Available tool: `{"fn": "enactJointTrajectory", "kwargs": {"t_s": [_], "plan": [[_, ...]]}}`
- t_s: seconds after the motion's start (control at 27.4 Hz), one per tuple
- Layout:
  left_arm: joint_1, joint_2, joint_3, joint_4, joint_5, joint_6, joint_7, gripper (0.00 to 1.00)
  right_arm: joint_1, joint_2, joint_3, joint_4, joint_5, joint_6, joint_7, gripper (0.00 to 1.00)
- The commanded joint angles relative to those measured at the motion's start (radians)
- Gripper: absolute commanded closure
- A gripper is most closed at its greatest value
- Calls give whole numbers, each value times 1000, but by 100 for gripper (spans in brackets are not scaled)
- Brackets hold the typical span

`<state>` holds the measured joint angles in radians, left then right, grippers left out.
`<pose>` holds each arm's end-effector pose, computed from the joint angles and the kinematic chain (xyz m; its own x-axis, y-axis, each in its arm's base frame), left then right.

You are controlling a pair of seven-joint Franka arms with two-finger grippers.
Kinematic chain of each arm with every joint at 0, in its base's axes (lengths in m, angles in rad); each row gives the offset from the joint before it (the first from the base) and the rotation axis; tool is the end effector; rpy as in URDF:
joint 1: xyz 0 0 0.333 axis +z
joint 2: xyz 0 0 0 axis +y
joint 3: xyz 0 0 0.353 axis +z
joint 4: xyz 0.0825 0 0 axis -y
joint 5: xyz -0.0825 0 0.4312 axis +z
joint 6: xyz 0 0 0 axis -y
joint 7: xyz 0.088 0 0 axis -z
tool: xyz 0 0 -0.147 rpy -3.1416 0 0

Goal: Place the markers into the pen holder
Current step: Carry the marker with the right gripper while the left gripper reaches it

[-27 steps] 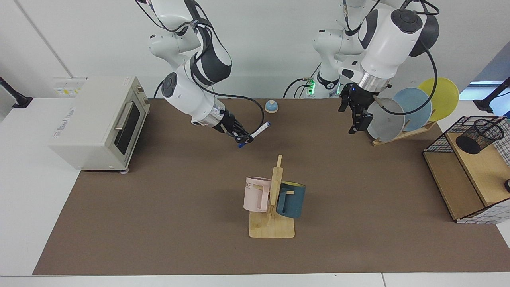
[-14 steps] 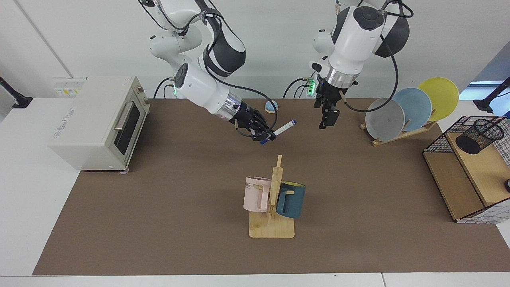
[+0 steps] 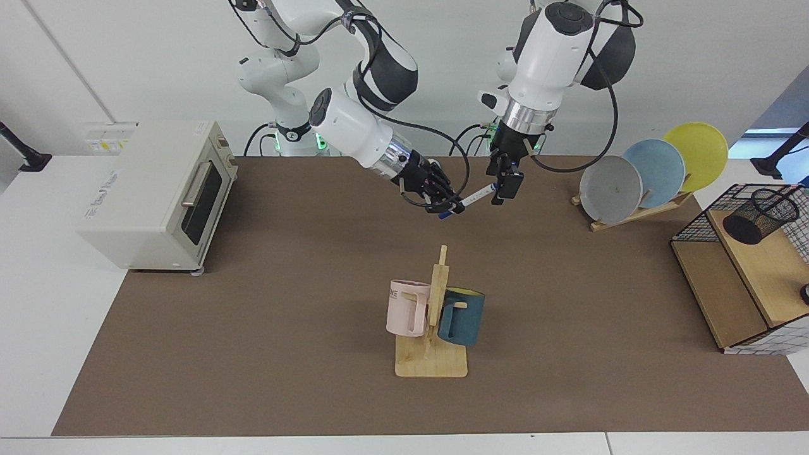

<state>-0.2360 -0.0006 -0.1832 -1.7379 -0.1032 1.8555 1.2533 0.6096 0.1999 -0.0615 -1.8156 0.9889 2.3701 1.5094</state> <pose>0.5669 -0.2658 0.5609 -0.0830 -0.9877 0.1328 -0.9942 0.0730 -0.0789 0.5934 0.4037 0.4601 0.0465 -0.6685 -0.7422 -0.9927 0.0521 -0.1091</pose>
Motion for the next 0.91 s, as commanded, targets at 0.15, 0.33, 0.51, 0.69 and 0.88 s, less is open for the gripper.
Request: {"fn": "enactJointTrajectory", "kwargs": {"t_s": [0.15, 0.33, 0.51, 0.69, 0.88], "plan": [[-20, -13, 1, -15, 11, 30, 17, 63, 4, 13, -3, 15, 16, 21, 18, 100], [-32, -9, 1, 0, 20, 36, 18, 79, 4, 13, -3, 13, 13, 21, 17, 100], [-32, -6, -5, 12, 37, 33, 18, 100, 2, 13, -3, 10, 7, 21, 17, 100], [-32, -6, -5, 12, 37, 30, 18, 100, 4, 13, -3, 10, -4, 21, 14, 100], [-31, -6, -5, 12, 37, 24, 17, 100, 6, 12, -4, 10, -9, 17, 9, 52]]}}
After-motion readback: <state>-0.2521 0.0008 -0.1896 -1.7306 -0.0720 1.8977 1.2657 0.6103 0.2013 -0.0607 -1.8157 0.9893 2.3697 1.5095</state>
